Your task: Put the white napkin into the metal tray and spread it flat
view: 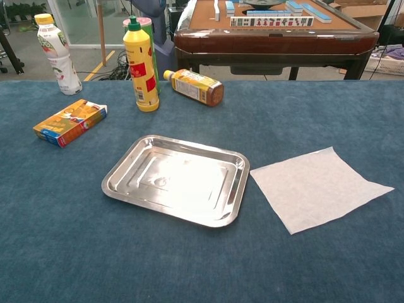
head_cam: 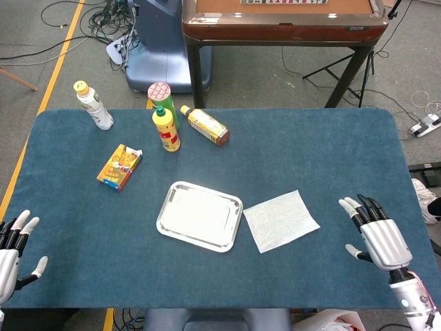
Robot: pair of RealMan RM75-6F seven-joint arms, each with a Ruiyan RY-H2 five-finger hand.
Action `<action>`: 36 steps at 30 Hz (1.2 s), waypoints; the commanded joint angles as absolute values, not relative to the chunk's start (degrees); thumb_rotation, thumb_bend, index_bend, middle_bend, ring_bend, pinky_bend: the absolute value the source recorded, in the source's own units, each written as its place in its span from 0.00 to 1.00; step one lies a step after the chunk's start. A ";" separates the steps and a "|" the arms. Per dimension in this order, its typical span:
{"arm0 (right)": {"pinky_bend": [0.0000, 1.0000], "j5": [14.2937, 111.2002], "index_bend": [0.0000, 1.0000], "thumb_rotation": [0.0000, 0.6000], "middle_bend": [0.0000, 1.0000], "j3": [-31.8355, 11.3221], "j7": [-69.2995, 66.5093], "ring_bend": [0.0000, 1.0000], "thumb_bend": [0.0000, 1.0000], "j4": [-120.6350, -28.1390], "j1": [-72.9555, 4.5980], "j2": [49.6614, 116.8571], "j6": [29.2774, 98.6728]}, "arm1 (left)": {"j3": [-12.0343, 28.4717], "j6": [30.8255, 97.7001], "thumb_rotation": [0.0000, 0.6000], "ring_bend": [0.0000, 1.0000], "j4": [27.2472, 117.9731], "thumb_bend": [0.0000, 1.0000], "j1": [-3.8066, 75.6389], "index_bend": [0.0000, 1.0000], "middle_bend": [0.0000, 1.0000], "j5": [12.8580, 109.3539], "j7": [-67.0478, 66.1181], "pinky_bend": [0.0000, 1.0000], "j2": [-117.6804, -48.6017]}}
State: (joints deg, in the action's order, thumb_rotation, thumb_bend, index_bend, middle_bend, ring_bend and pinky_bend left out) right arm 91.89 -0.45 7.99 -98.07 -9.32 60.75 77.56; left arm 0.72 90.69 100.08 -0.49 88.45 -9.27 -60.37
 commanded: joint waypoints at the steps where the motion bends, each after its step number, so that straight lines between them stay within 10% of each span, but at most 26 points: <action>1: 0.12 91.71 0.13 1.00 0.14 -0.40 8.34 0.01 0.16 -97.52 -9.94 61.17 76.71 | 0.75 90.74 1.00 0.01 100.10 0.29 -0.54 0.11 0.03 88.39 -9.25 0.00 -60.33; 36: 0.16 83.79 0.38 1.00 0.21 -1.16 9.55 0.07 0.28 -77.80 -21.94 77.14 56.70 | 0.74 90.94 1.00 0.01 99.64 0.29 -1.19 0.11 0.03 87.49 -9.03 0.00 -60.69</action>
